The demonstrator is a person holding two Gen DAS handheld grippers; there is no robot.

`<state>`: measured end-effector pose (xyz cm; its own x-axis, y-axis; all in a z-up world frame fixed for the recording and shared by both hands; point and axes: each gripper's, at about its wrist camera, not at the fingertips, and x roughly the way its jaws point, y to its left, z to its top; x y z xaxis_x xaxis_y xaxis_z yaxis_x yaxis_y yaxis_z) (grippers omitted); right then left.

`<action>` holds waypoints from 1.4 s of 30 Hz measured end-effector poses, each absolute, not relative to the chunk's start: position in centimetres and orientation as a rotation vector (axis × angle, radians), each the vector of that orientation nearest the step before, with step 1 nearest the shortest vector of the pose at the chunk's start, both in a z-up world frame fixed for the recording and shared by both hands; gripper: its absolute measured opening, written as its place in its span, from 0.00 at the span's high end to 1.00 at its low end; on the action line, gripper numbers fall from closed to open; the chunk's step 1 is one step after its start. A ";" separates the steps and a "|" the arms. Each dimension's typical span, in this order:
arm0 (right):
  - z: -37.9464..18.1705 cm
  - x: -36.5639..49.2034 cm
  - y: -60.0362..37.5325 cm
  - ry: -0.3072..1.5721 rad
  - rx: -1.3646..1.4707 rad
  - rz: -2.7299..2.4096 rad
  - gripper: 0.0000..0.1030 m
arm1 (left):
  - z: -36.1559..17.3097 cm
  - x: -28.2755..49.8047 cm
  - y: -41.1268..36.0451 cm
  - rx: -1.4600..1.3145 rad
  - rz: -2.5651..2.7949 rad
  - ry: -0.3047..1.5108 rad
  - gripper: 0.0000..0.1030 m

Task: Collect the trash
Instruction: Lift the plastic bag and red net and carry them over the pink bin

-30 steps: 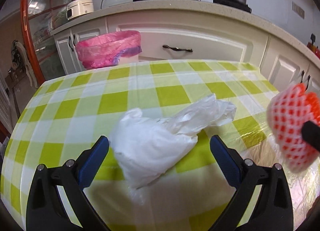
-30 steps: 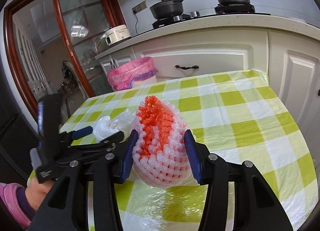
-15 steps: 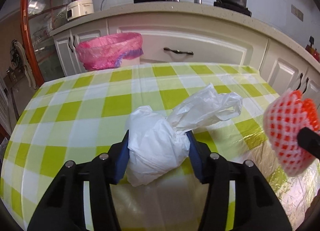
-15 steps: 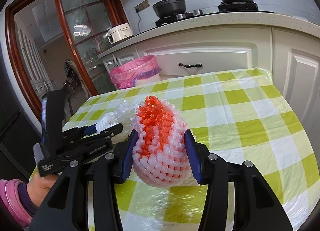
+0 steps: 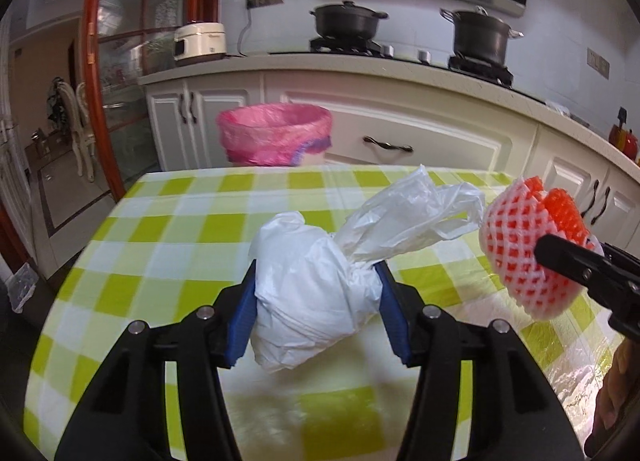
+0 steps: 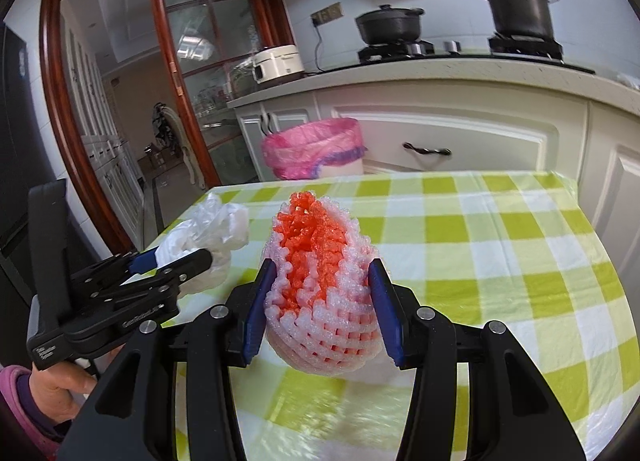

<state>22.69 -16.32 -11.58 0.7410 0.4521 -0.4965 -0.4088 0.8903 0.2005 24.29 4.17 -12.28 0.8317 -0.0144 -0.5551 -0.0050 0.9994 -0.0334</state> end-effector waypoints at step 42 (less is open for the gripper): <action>-1.6 35.2 -7.9 0.381 0.002 0.571 0.55 | -0.3 30.8 11.6 -0.113 0.066 0.370 0.46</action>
